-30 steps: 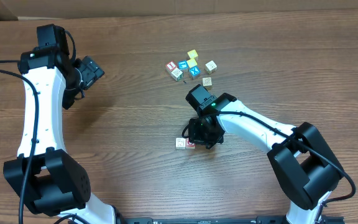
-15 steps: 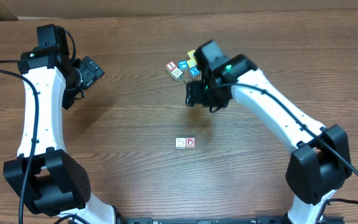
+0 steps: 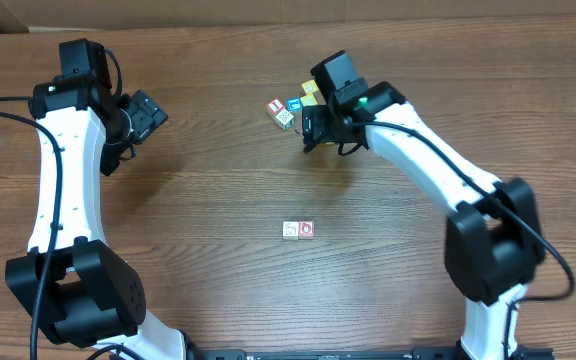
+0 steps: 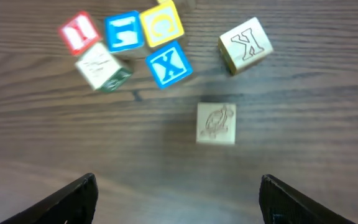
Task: Flip 3 blocks
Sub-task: 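Open the right gripper and move it back over the block cluster, then lower the right gripper and grasp the blue-P block in the cluster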
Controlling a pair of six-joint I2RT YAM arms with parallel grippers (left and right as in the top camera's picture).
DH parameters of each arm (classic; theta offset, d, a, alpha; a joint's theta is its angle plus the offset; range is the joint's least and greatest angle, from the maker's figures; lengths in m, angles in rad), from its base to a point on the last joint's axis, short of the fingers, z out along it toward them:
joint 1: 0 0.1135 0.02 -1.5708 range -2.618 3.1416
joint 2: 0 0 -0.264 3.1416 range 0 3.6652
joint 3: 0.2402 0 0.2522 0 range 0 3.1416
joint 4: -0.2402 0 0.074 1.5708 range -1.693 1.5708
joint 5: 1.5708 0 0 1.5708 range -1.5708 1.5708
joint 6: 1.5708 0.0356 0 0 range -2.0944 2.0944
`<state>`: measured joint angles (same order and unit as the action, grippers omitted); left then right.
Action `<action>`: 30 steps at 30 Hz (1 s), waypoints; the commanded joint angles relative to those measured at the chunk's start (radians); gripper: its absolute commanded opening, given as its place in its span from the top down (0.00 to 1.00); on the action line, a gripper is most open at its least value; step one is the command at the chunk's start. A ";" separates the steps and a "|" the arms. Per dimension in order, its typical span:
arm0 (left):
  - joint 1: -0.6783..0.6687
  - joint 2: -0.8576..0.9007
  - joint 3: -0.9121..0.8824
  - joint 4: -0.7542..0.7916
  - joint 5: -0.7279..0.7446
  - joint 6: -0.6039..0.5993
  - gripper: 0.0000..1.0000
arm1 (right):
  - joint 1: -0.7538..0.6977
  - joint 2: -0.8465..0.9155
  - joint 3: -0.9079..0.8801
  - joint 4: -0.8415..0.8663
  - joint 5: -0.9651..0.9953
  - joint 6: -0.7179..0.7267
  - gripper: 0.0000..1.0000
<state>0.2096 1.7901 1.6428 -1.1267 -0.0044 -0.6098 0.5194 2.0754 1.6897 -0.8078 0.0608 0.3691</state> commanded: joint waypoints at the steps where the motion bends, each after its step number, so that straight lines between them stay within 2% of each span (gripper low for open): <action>1: 0.000 0.007 0.016 0.001 -0.006 0.008 0.00 | -0.004 0.060 0.011 0.041 0.053 -0.039 0.15; 8: 0.000 0.007 0.016 0.001 -0.006 0.008 0.00 | -0.005 0.113 0.011 0.120 0.148 -0.041 0.16; 22: 0.000 0.007 0.016 0.002 -0.006 0.008 0.00 | -0.005 0.181 0.011 0.166 0.148 -0.042 0.22; 25: 0.000 0.007 0.016 0.002 -0.006 0.008 0.00 | -0.005 0.181 0.011 0.181 0.148 -0.058 0.30; 29: 0.000 0.007 0.016 0.001 -0.006 0.008 0.00 | -0.005 0.180 0.015 0.191 0.148 -0.063 0.56; 30: 0.000 0.007 0.016 0.001 -0.006 0.008 0.00 | -0.005 0.178 0.018 0.189 0.148 -0.064 0.59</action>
<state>0.2096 1.7901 1.6428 -1.1267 -0.0044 -0.6098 0.5186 2.2623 1.6897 -0.6250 0.1951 0.3130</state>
